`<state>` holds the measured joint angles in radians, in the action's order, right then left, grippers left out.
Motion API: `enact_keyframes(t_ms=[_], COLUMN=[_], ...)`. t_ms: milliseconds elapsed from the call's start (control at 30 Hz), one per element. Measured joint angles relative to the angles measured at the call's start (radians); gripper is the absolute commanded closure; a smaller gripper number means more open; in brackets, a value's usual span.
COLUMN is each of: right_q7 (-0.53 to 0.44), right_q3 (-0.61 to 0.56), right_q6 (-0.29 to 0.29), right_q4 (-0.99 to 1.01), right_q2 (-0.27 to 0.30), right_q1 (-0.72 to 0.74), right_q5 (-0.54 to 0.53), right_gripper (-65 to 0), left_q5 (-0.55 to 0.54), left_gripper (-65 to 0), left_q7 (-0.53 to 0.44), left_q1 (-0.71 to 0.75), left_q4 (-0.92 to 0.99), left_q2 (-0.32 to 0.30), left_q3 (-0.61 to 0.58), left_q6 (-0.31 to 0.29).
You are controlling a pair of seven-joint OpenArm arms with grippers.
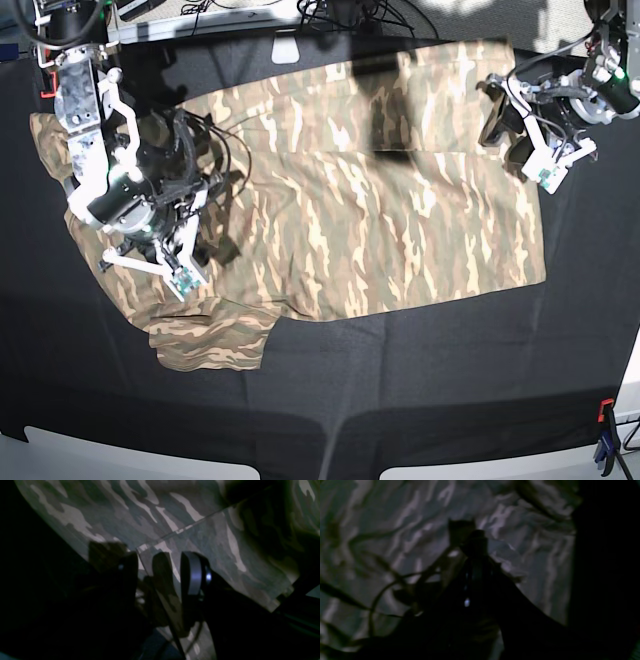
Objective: Layout the t-shirt on the table in an organized manner, then fold the t-shirt properly
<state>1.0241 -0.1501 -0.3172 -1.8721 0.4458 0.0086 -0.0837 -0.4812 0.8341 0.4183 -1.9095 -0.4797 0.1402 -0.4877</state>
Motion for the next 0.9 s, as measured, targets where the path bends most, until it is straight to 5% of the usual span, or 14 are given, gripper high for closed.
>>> enact_keyframes(t_ms=[100, 433, 567, 700, 900], right_q7=[-0.011, -0.051, -0.051, -0.108, -0.114], right_q3=[0.000, 0.000, 0.000, 0.000, 0.000], right_q6=[0.056, 0.064, 0.067, 0.068, 0.079], right_q4=[0.000, 0.000, 0.000, 0.000, 0.000], right_q2=[0.001, 0.000, 0.000, 0.000, 0.000], right_q1=[0.009, 0.008, 0.008, 0.008, 0.010], right_q5=[0.057, 0.080, 0.080, 0.080, 0.076], right_gripper=[0.0, 0.0, -24.4, -27.4, -27.4], left_q5=[0.001, 0.011, 0.132, 0.235, 0.140], left_gripper=[-24.5, -24.5, -24.5, -24.5, -24.5], left_q7=[0.000, 0.000, -0.004, 0.007, 0.021], left_q1=[0.000, 0.000, -0.003, 0.006, 0.118], left_q4=[0.000, 0.000, -0.003, -0.083, -0.279], left_q2=[0.000, 0.000, 0.000, -0.010, -0.081], left_q3=[0.000, 0.000, 0.000, -0.001, -0.002], left_q6=[0.039, 0.039, 0.034, -0.100, -0.174])
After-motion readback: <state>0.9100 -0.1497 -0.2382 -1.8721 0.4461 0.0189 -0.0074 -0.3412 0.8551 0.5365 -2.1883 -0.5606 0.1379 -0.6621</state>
